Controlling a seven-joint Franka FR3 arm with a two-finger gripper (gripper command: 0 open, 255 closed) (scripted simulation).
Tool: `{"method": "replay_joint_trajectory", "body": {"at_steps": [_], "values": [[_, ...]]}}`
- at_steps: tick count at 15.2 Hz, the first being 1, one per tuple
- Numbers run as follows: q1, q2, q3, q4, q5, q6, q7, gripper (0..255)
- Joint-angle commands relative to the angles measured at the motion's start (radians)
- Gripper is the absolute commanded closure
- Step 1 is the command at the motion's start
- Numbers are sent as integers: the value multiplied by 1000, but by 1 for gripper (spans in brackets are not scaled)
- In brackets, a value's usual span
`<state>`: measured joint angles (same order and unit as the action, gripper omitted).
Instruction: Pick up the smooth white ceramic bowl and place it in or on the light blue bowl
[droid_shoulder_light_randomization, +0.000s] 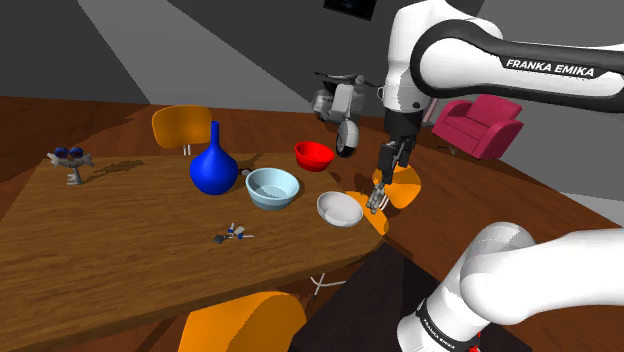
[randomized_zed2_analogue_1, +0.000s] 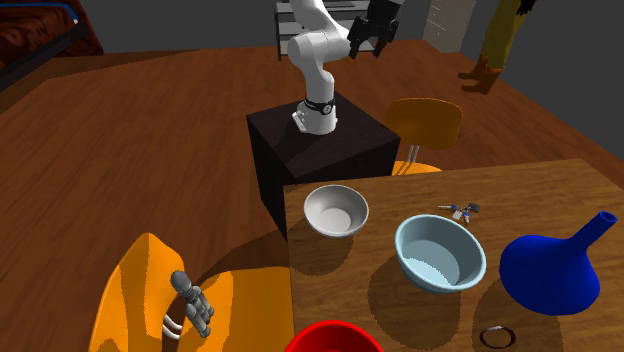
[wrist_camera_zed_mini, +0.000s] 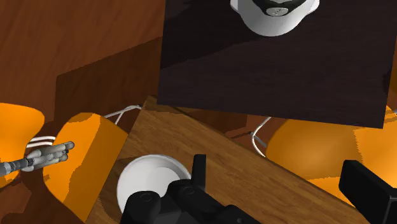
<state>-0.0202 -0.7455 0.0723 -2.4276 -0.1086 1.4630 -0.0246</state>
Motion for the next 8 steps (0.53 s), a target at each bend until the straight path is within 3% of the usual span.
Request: {"method": "replay_joint_trajectory", "body": {"at_steps": [1,8], "values": [[0,0,0,0,0,0,0,0],[-28,157,-32,-91,-40,260,4,0]]}}
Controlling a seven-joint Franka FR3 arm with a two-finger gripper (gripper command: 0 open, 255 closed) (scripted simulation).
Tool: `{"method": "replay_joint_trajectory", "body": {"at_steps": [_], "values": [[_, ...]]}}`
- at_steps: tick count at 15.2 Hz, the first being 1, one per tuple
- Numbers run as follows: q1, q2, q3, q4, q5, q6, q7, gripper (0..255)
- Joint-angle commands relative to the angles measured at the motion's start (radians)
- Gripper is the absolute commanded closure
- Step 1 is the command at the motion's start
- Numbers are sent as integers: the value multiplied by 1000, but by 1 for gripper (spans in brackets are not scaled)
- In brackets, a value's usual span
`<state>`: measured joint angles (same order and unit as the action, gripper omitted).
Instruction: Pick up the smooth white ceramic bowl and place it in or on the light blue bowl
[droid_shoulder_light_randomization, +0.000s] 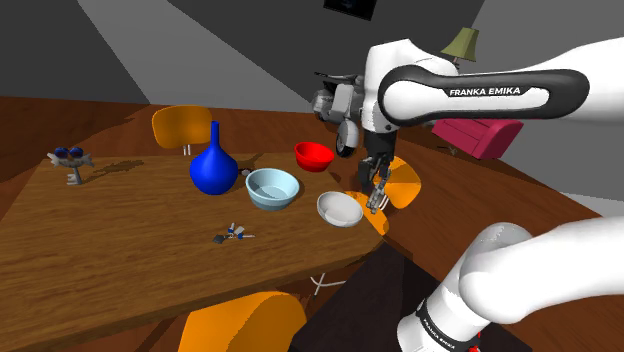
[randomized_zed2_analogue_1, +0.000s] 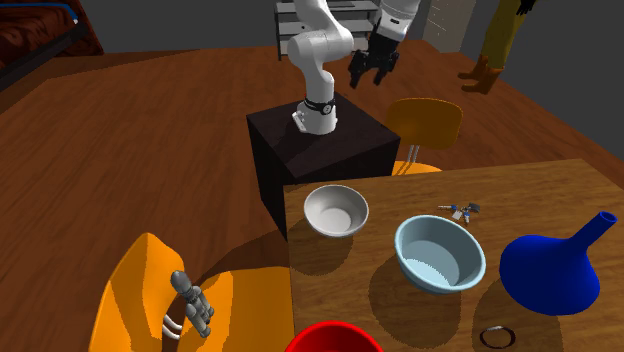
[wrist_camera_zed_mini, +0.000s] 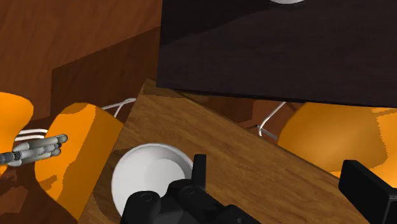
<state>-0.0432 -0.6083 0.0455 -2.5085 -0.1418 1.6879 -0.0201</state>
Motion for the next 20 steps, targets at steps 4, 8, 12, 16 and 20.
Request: {"method": "replay_joint_trajectory", "body": {"at_steps": [4,8,12,16,20], "values": [[-23,142,-22,-30,-32,183,6,0],[-42,283,-38,-24,-59,324,15,0],[-61,436,-52,7,-87,453,27,0],[-77,596,-66,62,-113,565,40,0],[-90,758,-80,138,-135,657,51,0]]}}
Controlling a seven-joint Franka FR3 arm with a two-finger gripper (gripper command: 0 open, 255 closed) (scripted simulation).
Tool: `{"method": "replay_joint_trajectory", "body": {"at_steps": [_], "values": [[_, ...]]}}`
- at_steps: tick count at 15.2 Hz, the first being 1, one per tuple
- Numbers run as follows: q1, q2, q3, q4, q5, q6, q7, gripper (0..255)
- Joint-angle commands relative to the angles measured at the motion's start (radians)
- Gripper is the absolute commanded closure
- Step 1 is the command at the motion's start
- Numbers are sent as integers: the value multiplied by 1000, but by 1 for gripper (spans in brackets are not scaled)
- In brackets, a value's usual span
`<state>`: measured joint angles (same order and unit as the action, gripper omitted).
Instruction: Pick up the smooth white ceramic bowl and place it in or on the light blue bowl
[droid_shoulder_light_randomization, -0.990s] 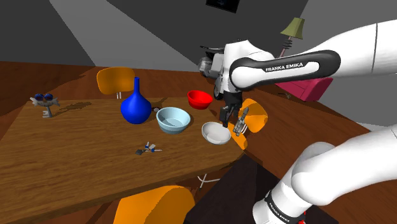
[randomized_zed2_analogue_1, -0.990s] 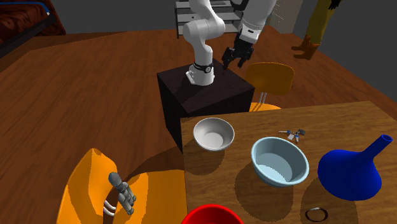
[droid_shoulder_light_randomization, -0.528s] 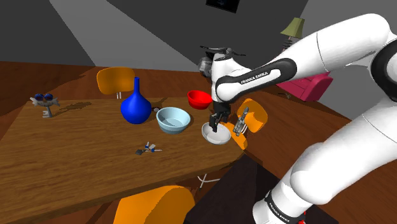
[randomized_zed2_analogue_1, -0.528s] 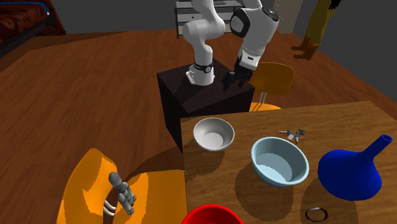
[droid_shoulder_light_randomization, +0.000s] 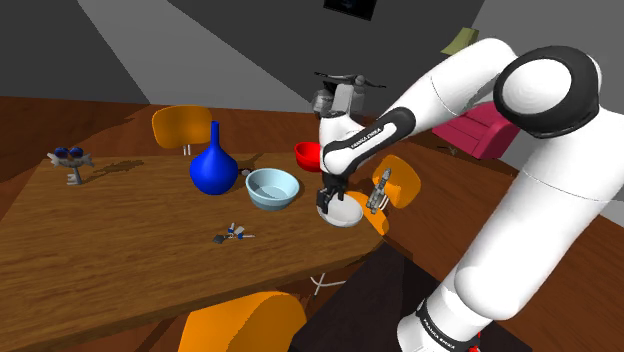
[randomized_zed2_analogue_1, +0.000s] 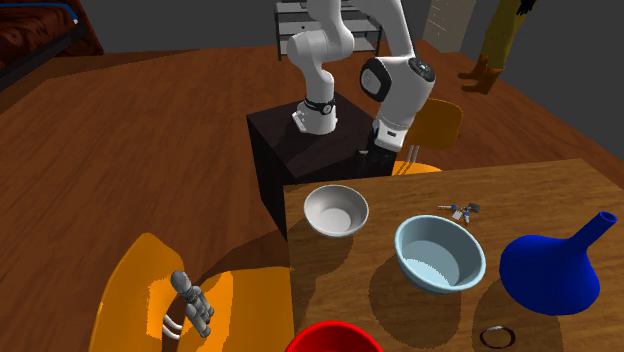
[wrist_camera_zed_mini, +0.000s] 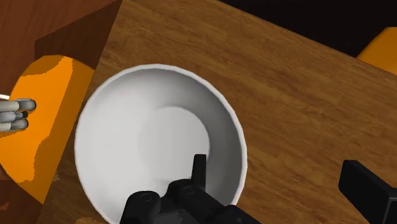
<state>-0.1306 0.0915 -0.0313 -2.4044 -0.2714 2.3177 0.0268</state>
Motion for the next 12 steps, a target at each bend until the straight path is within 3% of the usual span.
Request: {"method": "replay_joint_trajectory", "body": {"at_steps": [1,12], "values": [[-6,99,-6,57,-10,47,7,0],[-16,234,-27,74,-42,168,27,0]]}}
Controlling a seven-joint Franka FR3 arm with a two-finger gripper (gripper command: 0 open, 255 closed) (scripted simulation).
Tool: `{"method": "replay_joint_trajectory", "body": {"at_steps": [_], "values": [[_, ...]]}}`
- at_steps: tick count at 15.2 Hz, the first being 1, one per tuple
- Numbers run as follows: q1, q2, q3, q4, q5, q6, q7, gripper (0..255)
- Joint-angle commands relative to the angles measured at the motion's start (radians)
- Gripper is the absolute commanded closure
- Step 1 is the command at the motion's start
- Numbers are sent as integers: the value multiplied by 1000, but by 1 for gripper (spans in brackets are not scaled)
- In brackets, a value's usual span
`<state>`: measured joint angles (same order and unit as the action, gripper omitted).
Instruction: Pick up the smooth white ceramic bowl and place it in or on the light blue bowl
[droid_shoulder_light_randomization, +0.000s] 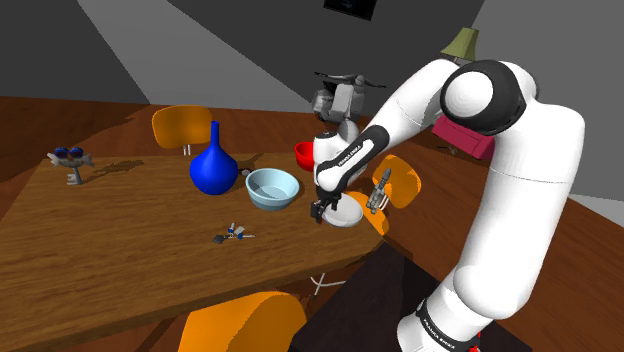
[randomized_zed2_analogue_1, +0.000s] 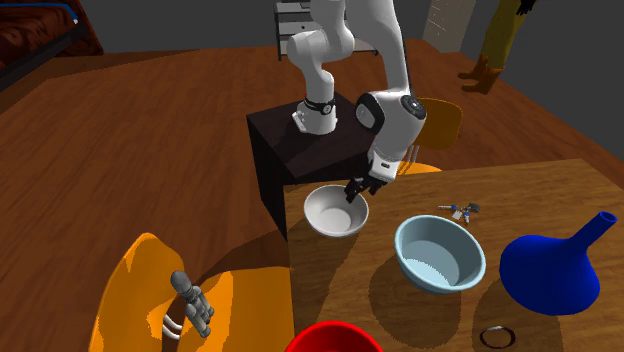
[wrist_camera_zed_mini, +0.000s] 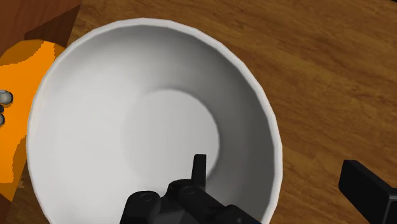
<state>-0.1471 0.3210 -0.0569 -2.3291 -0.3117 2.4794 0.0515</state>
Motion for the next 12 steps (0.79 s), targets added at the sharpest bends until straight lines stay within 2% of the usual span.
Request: {"method": "replay_joint_trajectory", "body": {"at_steps": [1,6,7,12], "values": [[0,5,-1,-1,-2,7,2,0],[0,5,-1,-1,-2,6,2,0],[0,5,-1,-1,-2,6,2,255],[0,5,-1,-1,-2,6,2,255]]}}
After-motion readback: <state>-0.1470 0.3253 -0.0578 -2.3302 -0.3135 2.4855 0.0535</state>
